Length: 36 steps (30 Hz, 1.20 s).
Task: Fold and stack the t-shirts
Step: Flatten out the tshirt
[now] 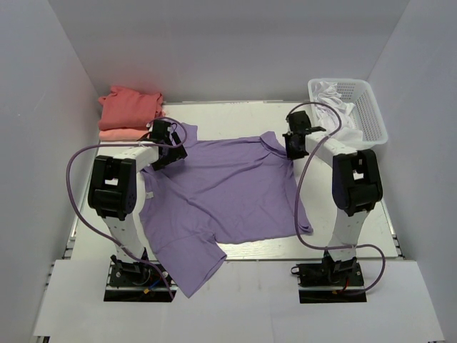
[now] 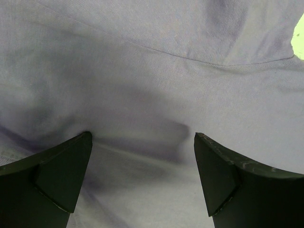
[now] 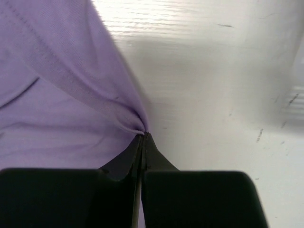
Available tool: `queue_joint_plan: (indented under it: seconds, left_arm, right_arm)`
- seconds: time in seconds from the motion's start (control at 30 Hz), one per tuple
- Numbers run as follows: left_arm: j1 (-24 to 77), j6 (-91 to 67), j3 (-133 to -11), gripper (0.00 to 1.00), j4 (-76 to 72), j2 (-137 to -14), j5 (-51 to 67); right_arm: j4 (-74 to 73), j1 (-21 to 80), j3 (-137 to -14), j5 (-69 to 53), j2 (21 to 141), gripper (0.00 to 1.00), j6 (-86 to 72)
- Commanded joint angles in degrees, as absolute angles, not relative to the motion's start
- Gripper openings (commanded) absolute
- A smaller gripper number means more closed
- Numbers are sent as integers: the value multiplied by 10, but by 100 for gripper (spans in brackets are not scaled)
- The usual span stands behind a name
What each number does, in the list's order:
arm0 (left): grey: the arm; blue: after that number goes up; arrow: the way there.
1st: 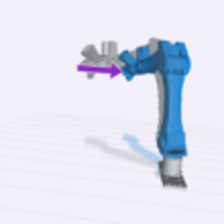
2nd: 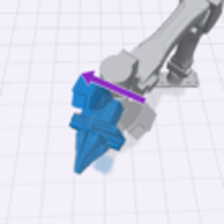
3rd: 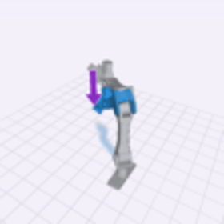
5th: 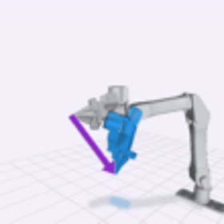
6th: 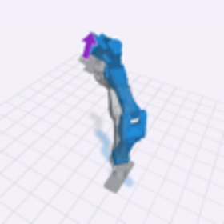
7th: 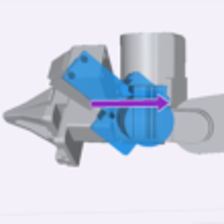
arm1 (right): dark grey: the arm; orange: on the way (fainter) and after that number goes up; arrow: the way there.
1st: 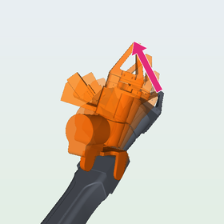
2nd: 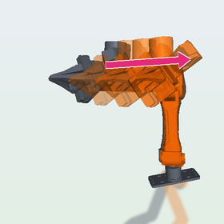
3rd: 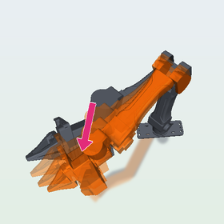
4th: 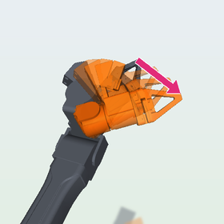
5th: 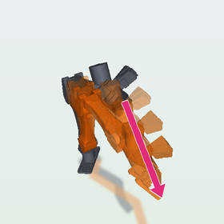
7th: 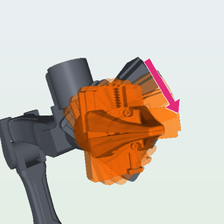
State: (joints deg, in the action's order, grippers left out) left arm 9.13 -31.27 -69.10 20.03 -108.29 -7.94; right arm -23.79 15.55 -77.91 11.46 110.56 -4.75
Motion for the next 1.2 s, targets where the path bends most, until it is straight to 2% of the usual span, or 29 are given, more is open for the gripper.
queue_joint_plan:
  seconds: [0.0, 0.2, 0.23, 0.3, 0.33, 0.4, 0.43, 0.6, 0.63, 0.67, 0.77, 0.87, 0.97, 1.17]
  left_arm:
    - [80, -304, -666, 99, 237, -1118, -94]
    - [80, -298, -666, 99, 232, -1123, -100]
    - [80, -298, -666, 99, 237, -1123, -100]
    - [80, -298, -666, 99, 237, -1123, -100]
    - [80, -293, -666, 99, 237, -1123, -100]
    - [80, -293, -666, 99, 237, -1123, -100]
    - [80, -293, -666, 99, 237, -1123, -100]
    - [85, -287, -671, 99, 237, -1123, -93]
    - [85, -287, -677, 99, 237, -1123, -93]
    - [85, -287, -677, 99, 237, -1123, -93]
    - [85, -282, -677, 99, 232, -1117, -83]
    - [85, -282, -677, 99, 227, -1111, -76]
    - [85, -282, -677, 99, 227, -1106, -70]
    - [85, -277, -664, 99, 227, -1094, -70]
  right_arm:
    - [-236, 129, -804, 106, 1107, 0, -26]
    - [-242, 101, -819, 131, 1133, 0, -24]
    - [-243, 98, -819, 127, 1135, 13, -23]
    - [-239, 92, -816, 113, 1134, 17, -26]
    - [-239, 92, -815, 110, 1132, 33, -25]
    - [-239, 89, -815, 108, 1129, 46, -25]
    - [-241, 85, -814, 110, 1129, 57, -28]
    - [-255, 85, -809, 82, 1112, 74, -34]
    - [-255, 87, -804, 71, 1108, 87, -34]
    - [-254, 87, -802, 68, 1099, 90, -39]
    - [-257, 91, -786, 40, 1076, 90, -47]
    - [-250, 94, -757, -41, 1048, 90, -50]
    - [-237, 106, -696, -76, 1012, 90, -55]
    - [-232, 152, -615, 29, 948, 90, -104]
